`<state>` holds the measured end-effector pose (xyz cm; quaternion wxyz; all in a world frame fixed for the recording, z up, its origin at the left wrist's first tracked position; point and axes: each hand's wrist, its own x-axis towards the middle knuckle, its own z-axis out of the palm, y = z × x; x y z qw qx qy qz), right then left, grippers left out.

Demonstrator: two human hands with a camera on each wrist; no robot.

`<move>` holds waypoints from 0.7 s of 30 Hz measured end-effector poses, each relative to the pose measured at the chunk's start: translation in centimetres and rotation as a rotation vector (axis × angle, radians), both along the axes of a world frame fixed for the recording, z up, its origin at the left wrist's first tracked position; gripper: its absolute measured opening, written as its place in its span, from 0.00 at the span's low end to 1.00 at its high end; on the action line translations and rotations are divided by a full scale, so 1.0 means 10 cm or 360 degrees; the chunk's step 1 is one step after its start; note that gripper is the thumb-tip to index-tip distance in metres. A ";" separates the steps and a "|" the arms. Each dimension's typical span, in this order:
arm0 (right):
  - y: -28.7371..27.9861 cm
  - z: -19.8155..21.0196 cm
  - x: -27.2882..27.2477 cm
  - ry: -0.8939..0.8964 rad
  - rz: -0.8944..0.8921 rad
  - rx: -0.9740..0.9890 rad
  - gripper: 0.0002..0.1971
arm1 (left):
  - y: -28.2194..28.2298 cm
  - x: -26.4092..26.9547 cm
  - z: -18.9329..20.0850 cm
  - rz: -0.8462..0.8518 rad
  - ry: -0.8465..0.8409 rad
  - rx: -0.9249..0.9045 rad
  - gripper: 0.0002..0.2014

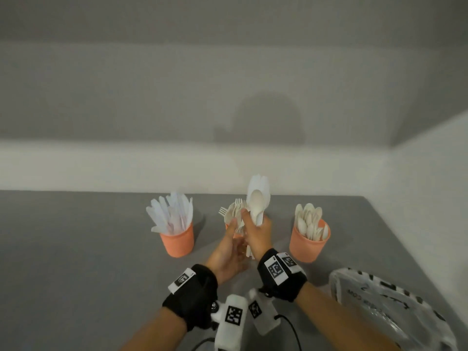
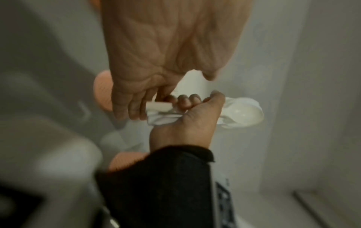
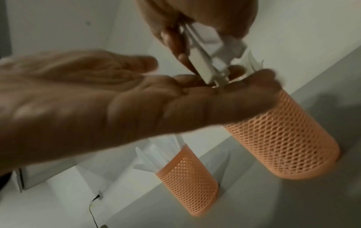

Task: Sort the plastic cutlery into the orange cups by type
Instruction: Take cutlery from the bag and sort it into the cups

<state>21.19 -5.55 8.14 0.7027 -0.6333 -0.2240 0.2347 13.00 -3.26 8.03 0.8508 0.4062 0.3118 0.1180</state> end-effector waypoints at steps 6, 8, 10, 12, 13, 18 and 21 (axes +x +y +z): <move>0.02 0.00 0.00 -0.0317 0.0378 -0.0231 0.11 | 0.27 0.07 0.20 0.0004 0.0035 0.0684 0.31; 0.01 0.01 -0.03 -0.0271 0.0569 -0.0370 0.09 | 0.31 0.10 0.25 0.0017 0.0011 0.0726 0.21; 0.00 0.01 -0.02 -0.0043 0.0797 -0.0462 0.08 | 0.35 0.11 0.28 0.0024 -0.0012 0.0725 0.16; -0.02 0.06 0.03 0.0107 0.0943 -0.0497 0.08 | 0.36 0.10 0.30 0.0043 -0.0043 0.0730 0.16; -0.03 0.09 0.05 0.0159 0.1017 -0.0484 0.08 | 0.36 0.09 0.31 0.0043 -0.0056 0.0714 0.14; -0.07 0.20 0.17 0.0565 0.1498 -0.0465 0.27 | 0.38 0.06 0.33 0.0067 -0.0163 0.0652 0.06; -0.07 0.25 0.15 0.0657 0.1500 -0.0412 0.22 | 0.34 0.09 0.38 0.0199 -0.0078 0.0777 0.08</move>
